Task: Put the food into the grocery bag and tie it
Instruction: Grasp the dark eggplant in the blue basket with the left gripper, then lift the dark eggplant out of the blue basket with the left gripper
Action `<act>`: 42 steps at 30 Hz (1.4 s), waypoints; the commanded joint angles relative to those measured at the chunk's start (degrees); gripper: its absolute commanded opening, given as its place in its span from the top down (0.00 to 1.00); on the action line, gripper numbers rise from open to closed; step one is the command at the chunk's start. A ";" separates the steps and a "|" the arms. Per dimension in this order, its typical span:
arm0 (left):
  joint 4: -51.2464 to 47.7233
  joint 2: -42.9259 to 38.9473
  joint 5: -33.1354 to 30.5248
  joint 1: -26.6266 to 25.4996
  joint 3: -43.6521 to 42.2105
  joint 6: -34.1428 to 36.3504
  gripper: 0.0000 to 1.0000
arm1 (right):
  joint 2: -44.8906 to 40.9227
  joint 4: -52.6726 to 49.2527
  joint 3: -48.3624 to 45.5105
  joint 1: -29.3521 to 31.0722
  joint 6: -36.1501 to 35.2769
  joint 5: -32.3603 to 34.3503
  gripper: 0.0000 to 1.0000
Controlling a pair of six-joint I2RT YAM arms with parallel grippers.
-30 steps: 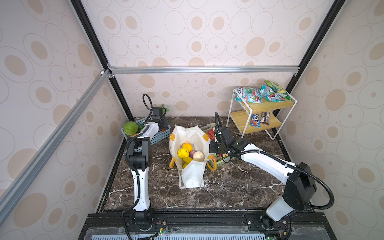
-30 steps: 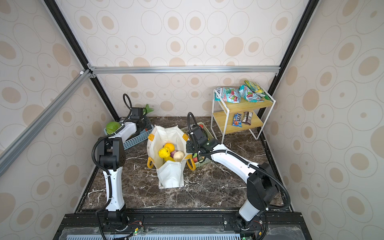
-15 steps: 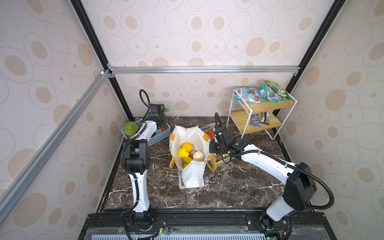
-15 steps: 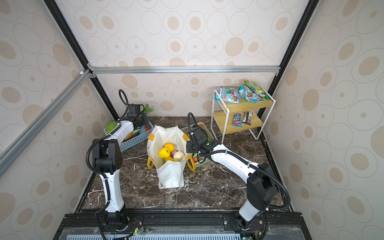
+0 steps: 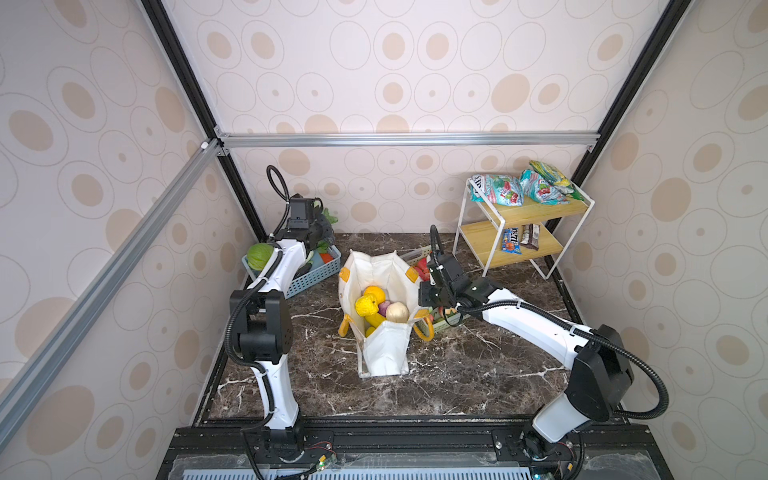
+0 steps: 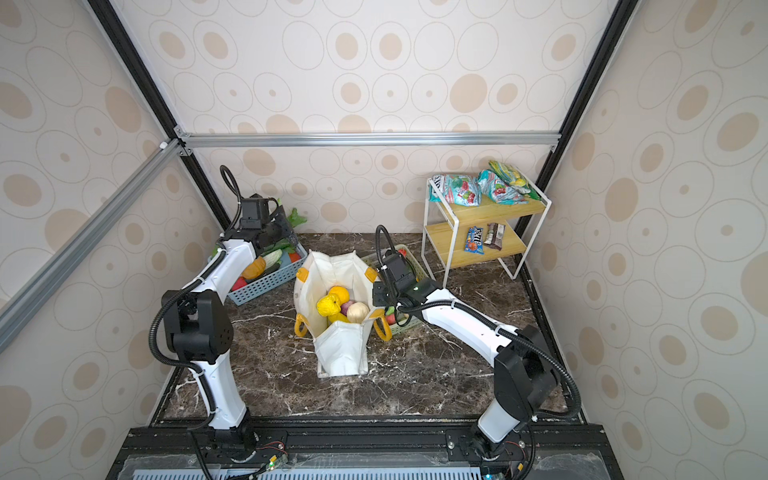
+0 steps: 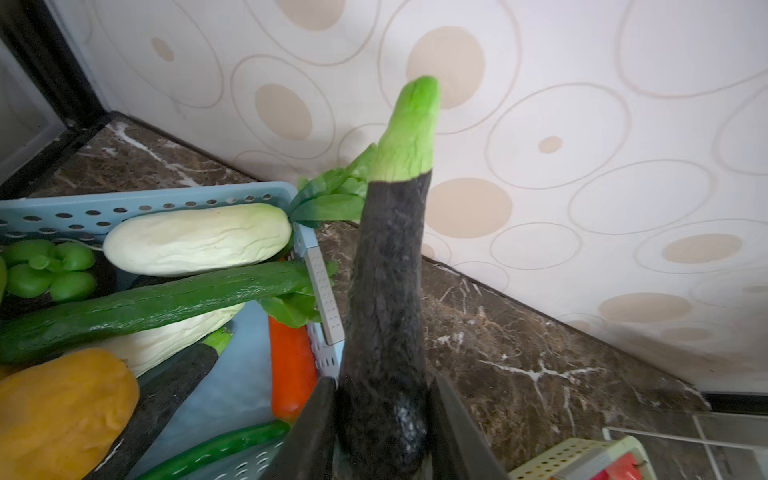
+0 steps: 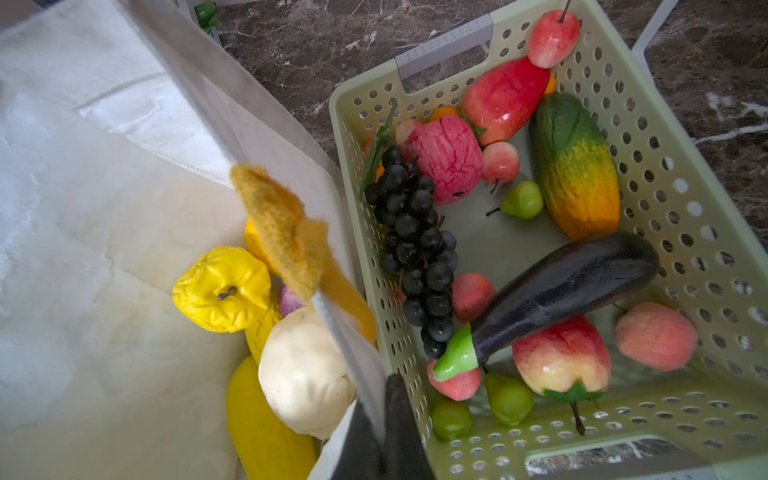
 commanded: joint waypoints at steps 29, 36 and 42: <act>4.46 -19.72 11.32 -4.64 -14.85 -1.71 0.56 | 1.75 -0.67 2.81 -0.60 0.20 0.13 0.98; 5.15 -18.04 9.09 -3.93 -19.01 -0.80 0.53 | 0.48 -2.38 2.10 -1.03 -2.14 3.29 0.97; 4.88 -14.41 3.71 -3.92 -21.19 1.62 0.47 | -6.27 -5.95 -1.31 -7.43 -2.90 5.96 0.97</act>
